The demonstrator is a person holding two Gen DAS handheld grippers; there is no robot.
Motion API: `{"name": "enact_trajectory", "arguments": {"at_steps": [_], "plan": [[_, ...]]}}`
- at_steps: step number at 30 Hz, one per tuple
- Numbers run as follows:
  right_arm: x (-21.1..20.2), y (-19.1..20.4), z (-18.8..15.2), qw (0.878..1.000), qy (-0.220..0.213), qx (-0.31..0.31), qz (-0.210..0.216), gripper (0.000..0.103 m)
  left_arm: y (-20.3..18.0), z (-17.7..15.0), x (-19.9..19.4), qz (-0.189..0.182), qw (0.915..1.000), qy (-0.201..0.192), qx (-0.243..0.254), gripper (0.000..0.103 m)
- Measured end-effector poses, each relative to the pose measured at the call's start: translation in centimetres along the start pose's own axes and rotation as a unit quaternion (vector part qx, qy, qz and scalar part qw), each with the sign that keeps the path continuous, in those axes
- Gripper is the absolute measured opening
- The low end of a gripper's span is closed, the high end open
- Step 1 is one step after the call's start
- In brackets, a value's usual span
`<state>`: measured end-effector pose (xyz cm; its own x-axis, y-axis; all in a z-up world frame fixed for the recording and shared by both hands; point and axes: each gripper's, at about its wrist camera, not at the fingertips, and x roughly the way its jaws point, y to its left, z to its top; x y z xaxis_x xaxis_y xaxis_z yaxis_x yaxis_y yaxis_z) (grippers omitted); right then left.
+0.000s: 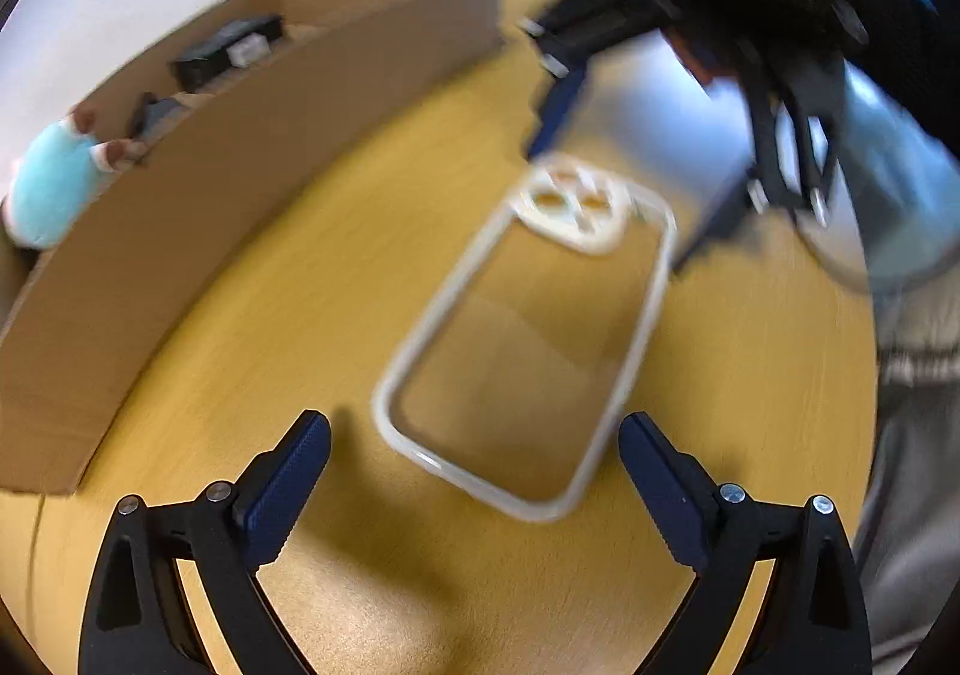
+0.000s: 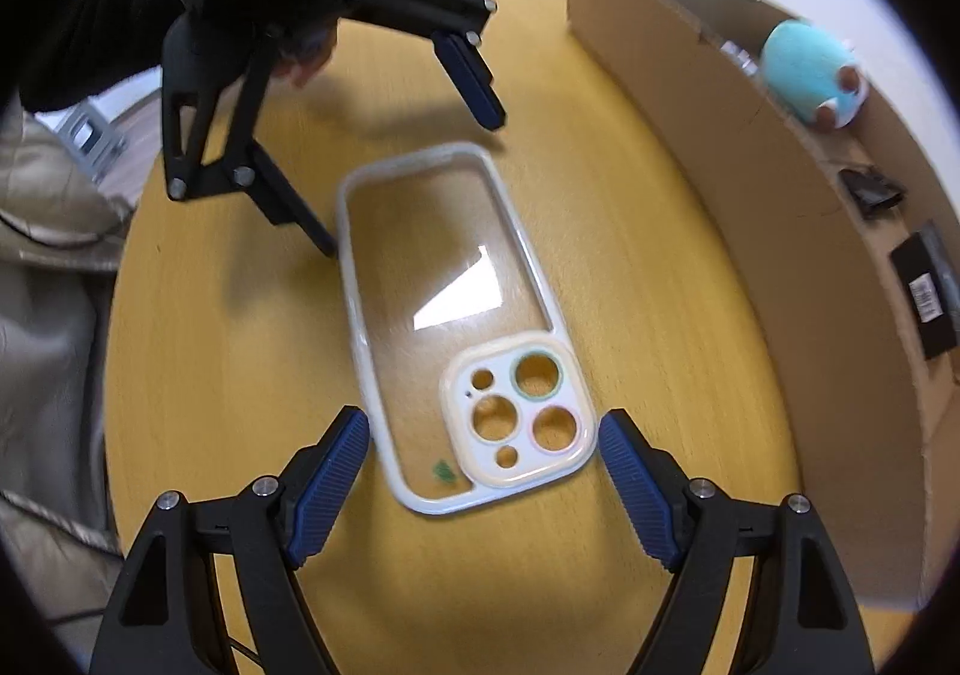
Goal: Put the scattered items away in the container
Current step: 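Close the right gripper on the clear phone case while the left gripper grips its other end, then carry the phone case with both grippers over the cardboard box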
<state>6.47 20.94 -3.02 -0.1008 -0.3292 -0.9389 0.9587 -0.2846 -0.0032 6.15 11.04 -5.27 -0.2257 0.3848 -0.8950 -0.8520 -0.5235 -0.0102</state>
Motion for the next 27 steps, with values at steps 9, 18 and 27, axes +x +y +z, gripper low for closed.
{"name": "enact_trajectory", "arguments": {"at_steps": [9,18,27], "plan": [[0.5,0.3,0.9,0.999,-0.015,-0.042,0.015,0.081,-0.4,1.4,-0.5,-0.012,0.9989,-0.007,0.045,0.087],[-2.9,0.1,0.5,0.998,-0.048,-0.037,-0.009,0.080,-1.3,3.1,-4.4,0.025,0.9947,-0.053,0.085,0.086],[-8.4,-0.6,3.4,0.993,-0.054,-0.052,-0.086,0.080,-0.9,6.0,-10.5,0.102,0.9807,-0.082,0.145,0.086]]}}
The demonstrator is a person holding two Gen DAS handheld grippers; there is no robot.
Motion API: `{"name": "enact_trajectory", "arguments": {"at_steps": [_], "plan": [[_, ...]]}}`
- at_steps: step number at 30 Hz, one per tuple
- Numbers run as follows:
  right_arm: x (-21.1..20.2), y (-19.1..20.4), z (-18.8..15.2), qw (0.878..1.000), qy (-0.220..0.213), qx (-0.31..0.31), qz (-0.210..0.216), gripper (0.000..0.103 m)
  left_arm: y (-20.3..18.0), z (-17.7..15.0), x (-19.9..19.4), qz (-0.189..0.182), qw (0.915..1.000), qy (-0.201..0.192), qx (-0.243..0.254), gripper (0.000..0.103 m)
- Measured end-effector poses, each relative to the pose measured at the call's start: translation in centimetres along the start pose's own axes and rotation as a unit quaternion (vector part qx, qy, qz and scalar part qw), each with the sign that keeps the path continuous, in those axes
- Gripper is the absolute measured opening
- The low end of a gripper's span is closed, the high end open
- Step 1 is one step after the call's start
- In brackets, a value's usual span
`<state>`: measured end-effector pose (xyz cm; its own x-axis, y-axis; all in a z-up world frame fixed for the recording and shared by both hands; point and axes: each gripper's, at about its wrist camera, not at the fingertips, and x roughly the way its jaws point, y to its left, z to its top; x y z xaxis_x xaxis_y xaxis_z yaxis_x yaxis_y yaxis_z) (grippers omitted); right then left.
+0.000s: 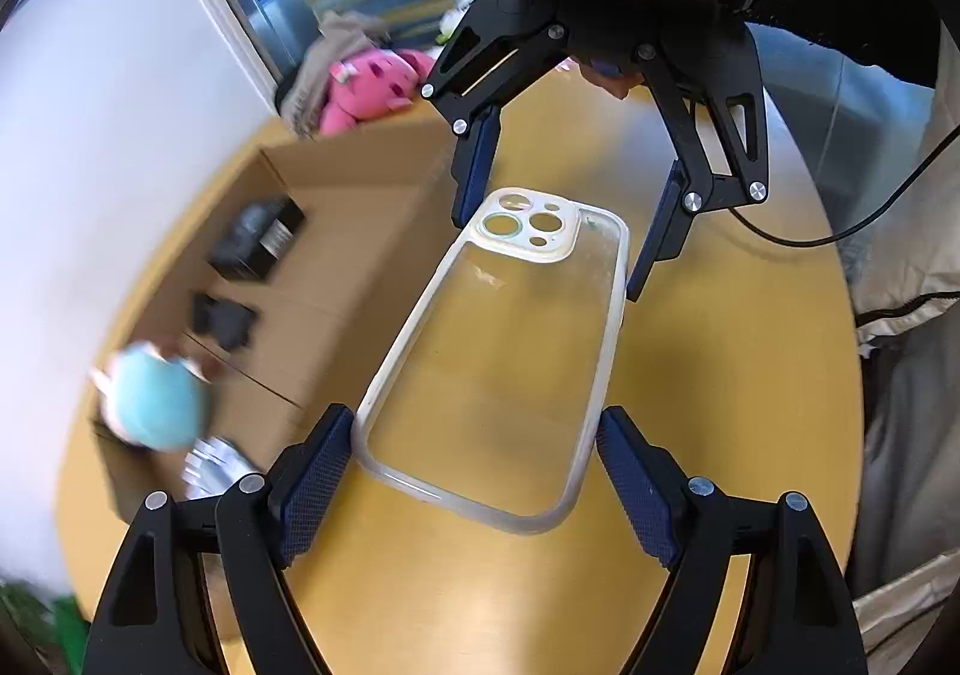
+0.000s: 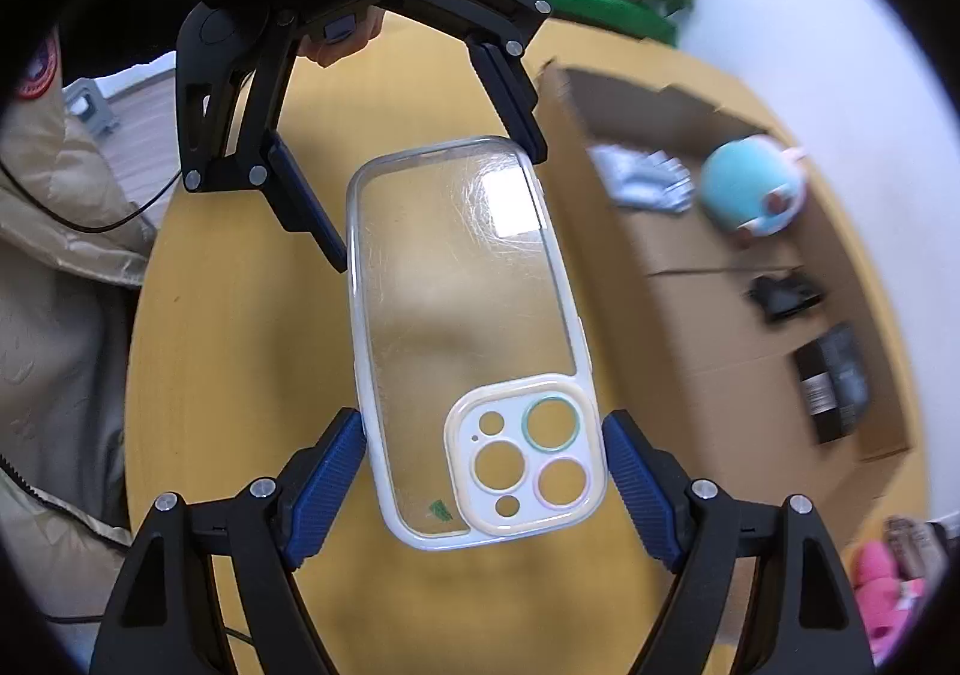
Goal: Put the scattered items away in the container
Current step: 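Carry the phone case with both grippers over the cardboard box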
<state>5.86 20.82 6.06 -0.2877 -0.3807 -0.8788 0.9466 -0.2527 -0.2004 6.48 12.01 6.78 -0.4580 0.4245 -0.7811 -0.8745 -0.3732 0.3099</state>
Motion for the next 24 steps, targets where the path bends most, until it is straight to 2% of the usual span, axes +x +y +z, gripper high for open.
{"name": "enact_trajectory", "arguments": {"at_steps": [6,13,18,24], "plan": [[-2.3,-2.4,1.9,0.999,0.001,-0.009,-0.046,0.081,4.5,2.4,-0.7,0.040,0.9987,-0.010,0.030,0.086],[-3.1,-6.6,3.2,0.997,0.006,-0.019,-0.068,0.080,7.8,4.2,-1.1,0.061,0.9972,-0.004,0.043,0.086],[-2.2,-9.6,4.0,0.997,0.016,-0.023,-0.065,0.080,10.9,4.5,0.2,0.059,0.9974,0.005,0.040,0.086],[0.7,-13.0,4.5,0.998,0.030,-0.017,-0.050,0.080,14.8,4.0,3.3,0.035,0.9987,0.020,0.030,0.086]]}}
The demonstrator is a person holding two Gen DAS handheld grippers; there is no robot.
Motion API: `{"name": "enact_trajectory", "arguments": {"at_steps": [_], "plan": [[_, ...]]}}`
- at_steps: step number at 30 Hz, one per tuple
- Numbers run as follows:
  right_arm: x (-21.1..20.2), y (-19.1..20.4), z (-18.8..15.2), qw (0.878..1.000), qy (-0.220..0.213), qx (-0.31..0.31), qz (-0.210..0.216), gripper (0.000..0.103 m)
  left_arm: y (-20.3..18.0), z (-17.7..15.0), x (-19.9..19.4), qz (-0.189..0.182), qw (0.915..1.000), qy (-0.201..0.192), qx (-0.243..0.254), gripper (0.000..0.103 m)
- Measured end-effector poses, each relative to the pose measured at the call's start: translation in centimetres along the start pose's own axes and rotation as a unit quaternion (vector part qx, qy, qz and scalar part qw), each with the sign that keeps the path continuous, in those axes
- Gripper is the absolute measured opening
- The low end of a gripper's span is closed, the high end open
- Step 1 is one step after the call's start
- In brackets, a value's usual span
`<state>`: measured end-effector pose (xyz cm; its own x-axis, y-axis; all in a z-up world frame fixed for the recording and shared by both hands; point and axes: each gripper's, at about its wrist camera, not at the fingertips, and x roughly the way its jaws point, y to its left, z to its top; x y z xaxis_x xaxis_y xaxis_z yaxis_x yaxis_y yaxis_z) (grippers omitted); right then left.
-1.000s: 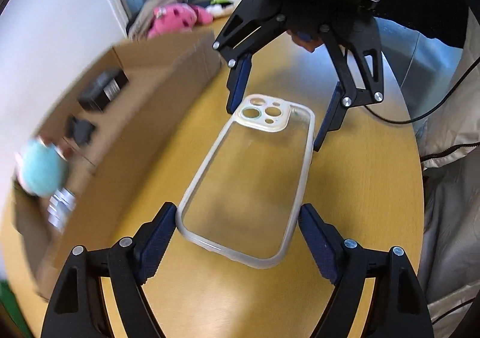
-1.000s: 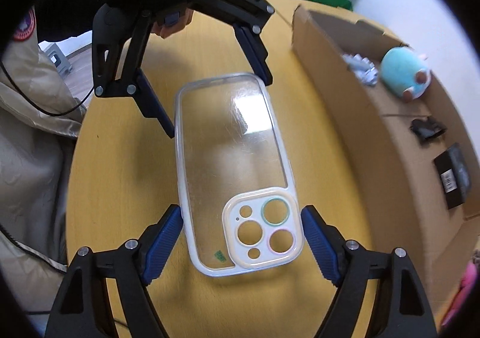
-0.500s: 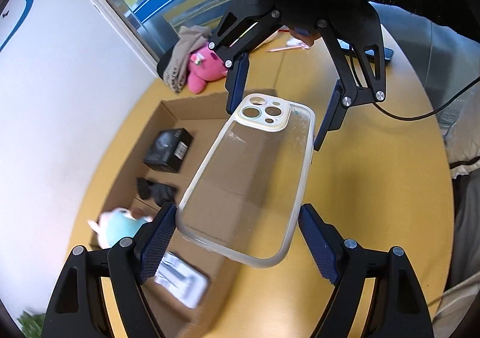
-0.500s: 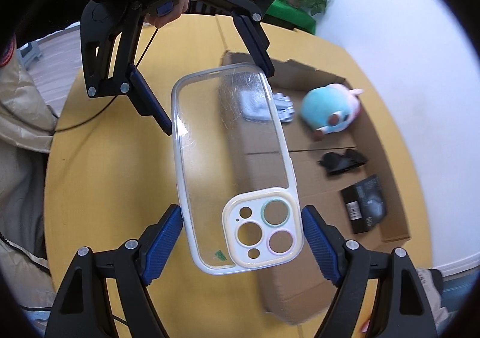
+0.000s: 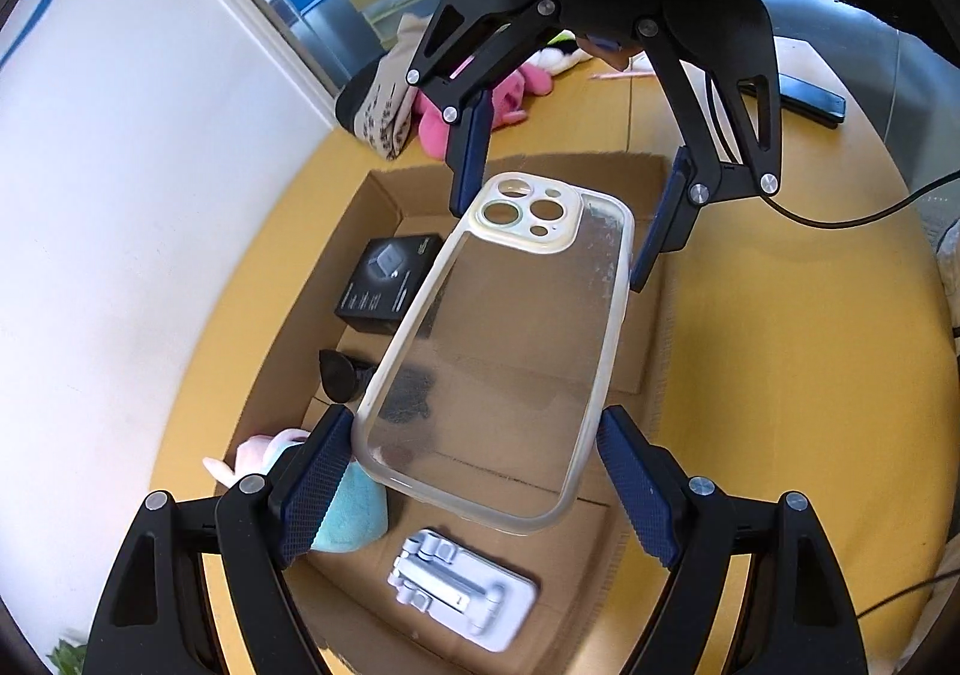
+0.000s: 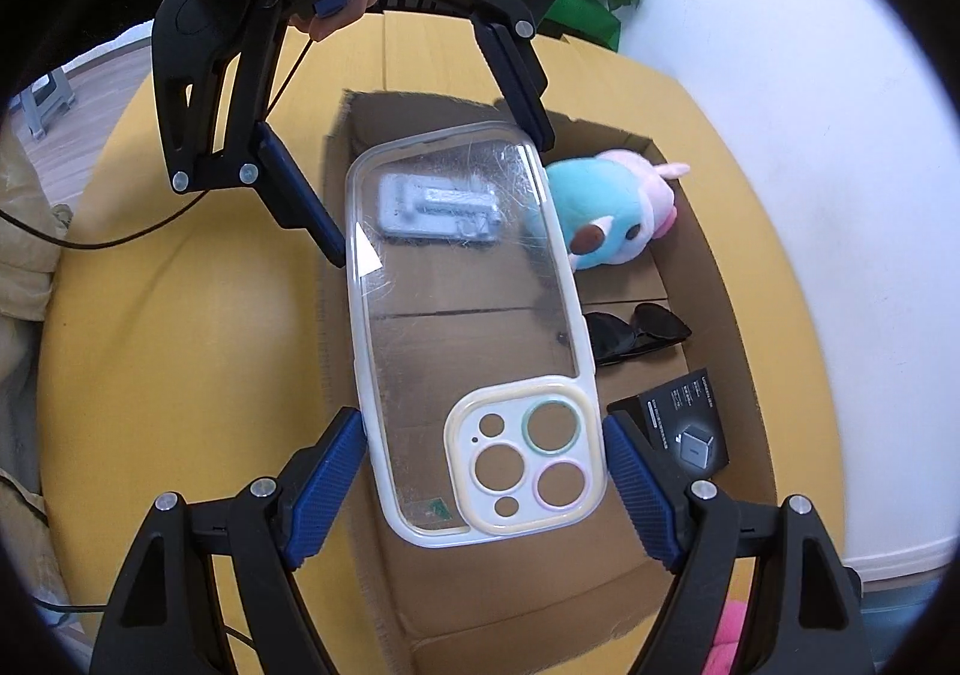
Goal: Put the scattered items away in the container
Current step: 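Carry the phone case with both grippers over the cardboard box, then lower the phone case into the box and open both grippers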
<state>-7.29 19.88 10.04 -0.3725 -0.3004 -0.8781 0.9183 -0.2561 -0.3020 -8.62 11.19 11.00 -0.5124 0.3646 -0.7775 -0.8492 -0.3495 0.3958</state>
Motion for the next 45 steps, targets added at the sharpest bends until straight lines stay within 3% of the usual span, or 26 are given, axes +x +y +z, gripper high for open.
{"name": "enact_trajectory", "arguments": {"at_steps": [10,22,31,37,40,43,45], "plan": [[6.8,-3.6,-1.1,0.998,0.025,0.024,0.050,0.080,1.9,-1.5,6.1,-0.044,0.9984,0.035,-0.006,0.086],[12.6,-3.4,-1.8,0.992,0.070,0.033,0.096,0.080,1.9,-3.7,12.4,-0.106,0.9888,0.102,-0.024,0.086],[13.4,-1.9,-1.8,0.992,0.095,0.036,0.076,0.082,0.7,-4.6,13.8,-0.111,0.9848,0.128,-0.038,0.087],[9.1,-2.3,-1.6,0.994,0.059,0.084,0.022,0.082,1.5,-4.4,9.2,-0.094,0.9878,0.080,-0.095,0.088],[6.2,-1.3,-2.0,0.994,0.036,0.106,-0.006,0.082,1.7,-4.6,5.6,-0.062,0.9878,0.035,-0.139,0.095],[2.8,-0.1,-2.6,0.987,-0.006,0.154,-0.040,0.082,1.4,-5.7,2.4,-0.019,0.9818,-0.008,-0.189,0.097],[0.9,0.5,-3.5,0.974,-0.040,0.213,-0.065,0.082,0.9,-6.8,0.8,0.019,0.9724,-0.029,-0.231,0.097]]}}
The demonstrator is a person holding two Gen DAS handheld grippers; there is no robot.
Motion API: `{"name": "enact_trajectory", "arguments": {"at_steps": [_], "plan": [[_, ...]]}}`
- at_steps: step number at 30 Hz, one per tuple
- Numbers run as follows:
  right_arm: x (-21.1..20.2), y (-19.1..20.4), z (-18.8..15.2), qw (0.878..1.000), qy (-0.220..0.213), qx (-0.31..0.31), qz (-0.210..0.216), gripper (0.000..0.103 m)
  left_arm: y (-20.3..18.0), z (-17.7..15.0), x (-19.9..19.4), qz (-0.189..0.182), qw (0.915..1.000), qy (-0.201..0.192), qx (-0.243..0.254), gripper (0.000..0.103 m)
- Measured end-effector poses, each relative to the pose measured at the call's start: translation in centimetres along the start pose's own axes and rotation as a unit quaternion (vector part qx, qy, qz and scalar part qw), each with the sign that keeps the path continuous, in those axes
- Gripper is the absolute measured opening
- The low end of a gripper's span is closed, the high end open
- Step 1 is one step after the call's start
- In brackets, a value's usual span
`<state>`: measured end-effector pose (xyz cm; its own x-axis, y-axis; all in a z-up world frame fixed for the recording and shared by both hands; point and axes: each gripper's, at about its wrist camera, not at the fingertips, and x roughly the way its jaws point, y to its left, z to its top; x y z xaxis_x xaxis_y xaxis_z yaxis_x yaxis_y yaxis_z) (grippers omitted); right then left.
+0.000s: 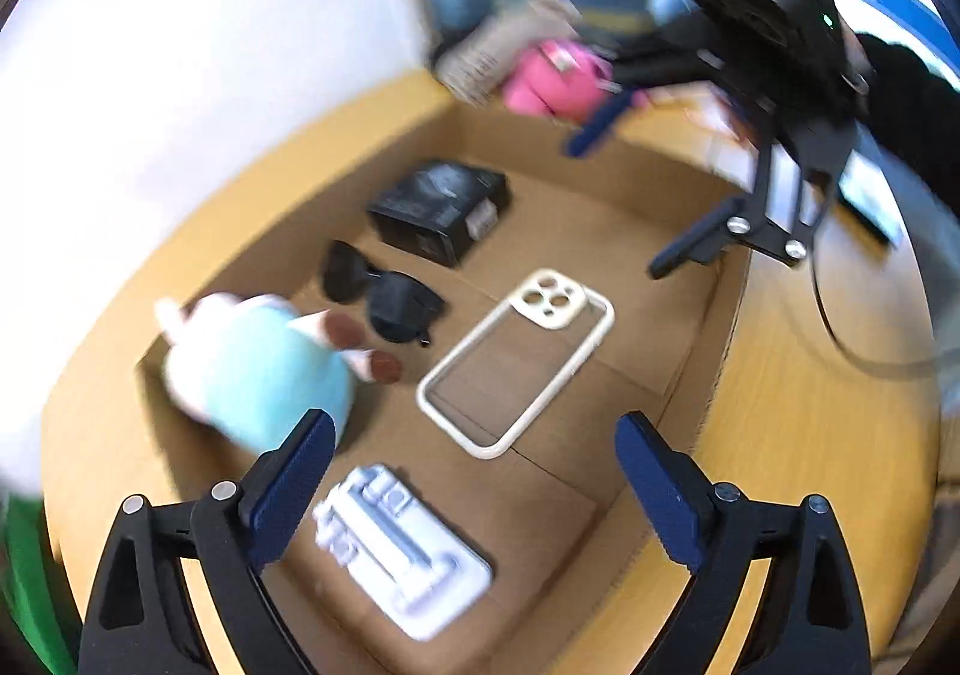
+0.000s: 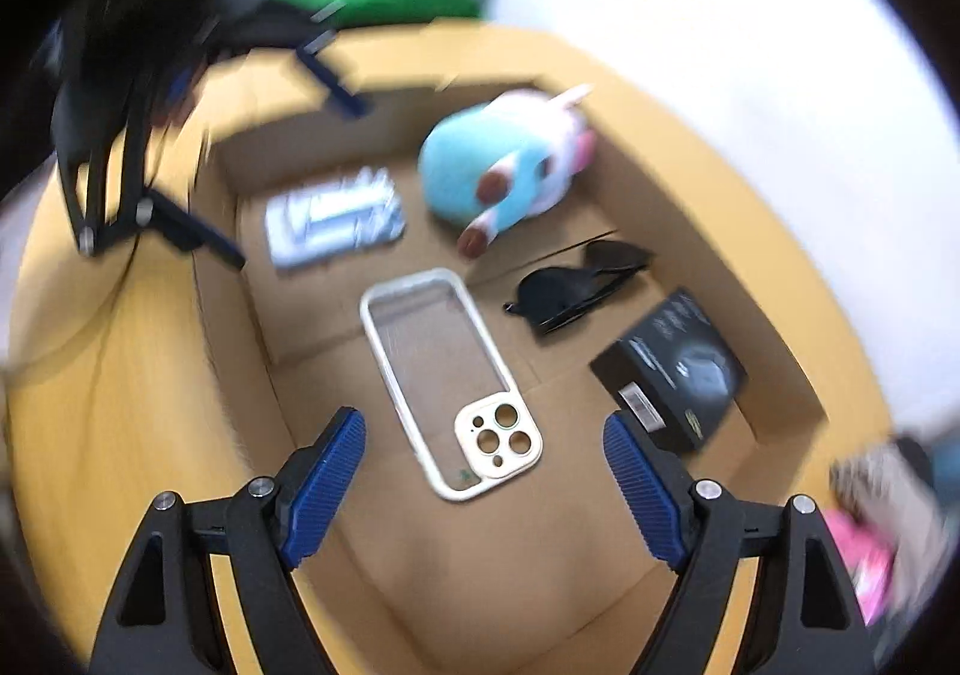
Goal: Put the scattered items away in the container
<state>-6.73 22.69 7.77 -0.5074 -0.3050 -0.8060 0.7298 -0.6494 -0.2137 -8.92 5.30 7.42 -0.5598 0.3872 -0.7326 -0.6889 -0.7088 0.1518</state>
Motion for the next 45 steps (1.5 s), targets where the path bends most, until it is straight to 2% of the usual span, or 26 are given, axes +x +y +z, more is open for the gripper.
{"name": "enact_trajectory", "arguments": {"at_steps": [3,6,8,11,13,15,16,17,20,23,45], "plan": [[-0.8,0.0,-1.6,0.990,-0.058,0.121,-0.038,0.082,0.3,-2.3,-0.9,0.049,0.9954,-0.020,-0.080,0.098],[-1.1,0.4,-4.8,0.959,-0.095,0.247,-0.103,0.082,-0.1,-4.7,-0.7,0.093,0.9829,-0.029,-0.156,0.098],[-0.6,0.9,-7.1,0.932,-0.110,0.318,-0.139,0.082,-0.7,-5.8,0.1,0.124,0.9757,-0.031,-0.178,0.098],[0.6,1.5,-9.1,0.901,-0.118,0.385,-0.160,0.082,-2.1,-7.0,1.2,0.174,0.9639,-0.036,-0.198,0.098],[1.1,2.7,-9.7,0.893,-0.124,0.384,-0.197,0.083,-2.4,-7.8,1.4,0.193,0.9521,-0.056,-0.230,0.098],[1.6,4.0,-9.6,0.891,-0.136,0.362,-0.238,0.083,-2.4,-8.6,1.0,0.198,0.9398,-0.073,-0.269,0.099],[1.7,4.5,-9.6,0.889,-0.141,0.356,-0.251,0.083,-2.8,-8.9,0.9,0.212,0.9350,-0.084,-0.272,0.099],[1.6,4.8,-9.7,0.886,-0.145,0.360,-0.254,0.084,-3.3,-8.9,0.9,0.231,0.9310,-0.091,-0.267,0.100],[1.7,5.3,-10.1,0.884,-0.162,0.350,-0.266,0.086,-4.4,-9.4,0.7,0.279,0.9118,-0.115,-0.278,0.103],[1.7,5.3,-10.2,0.884,-0.162,0.350,-0.264,0.086,-4.7,-9.8,0.5,0.293,0.9039,-0.130,-0.283,0.103],[1.7,5.4,-10.4,0.884,-0.163,0.353,-0.260,0.087,-4.6,-9.8,0.3,0.294,0.9041,-0.131,-0.281,0.103]]}}
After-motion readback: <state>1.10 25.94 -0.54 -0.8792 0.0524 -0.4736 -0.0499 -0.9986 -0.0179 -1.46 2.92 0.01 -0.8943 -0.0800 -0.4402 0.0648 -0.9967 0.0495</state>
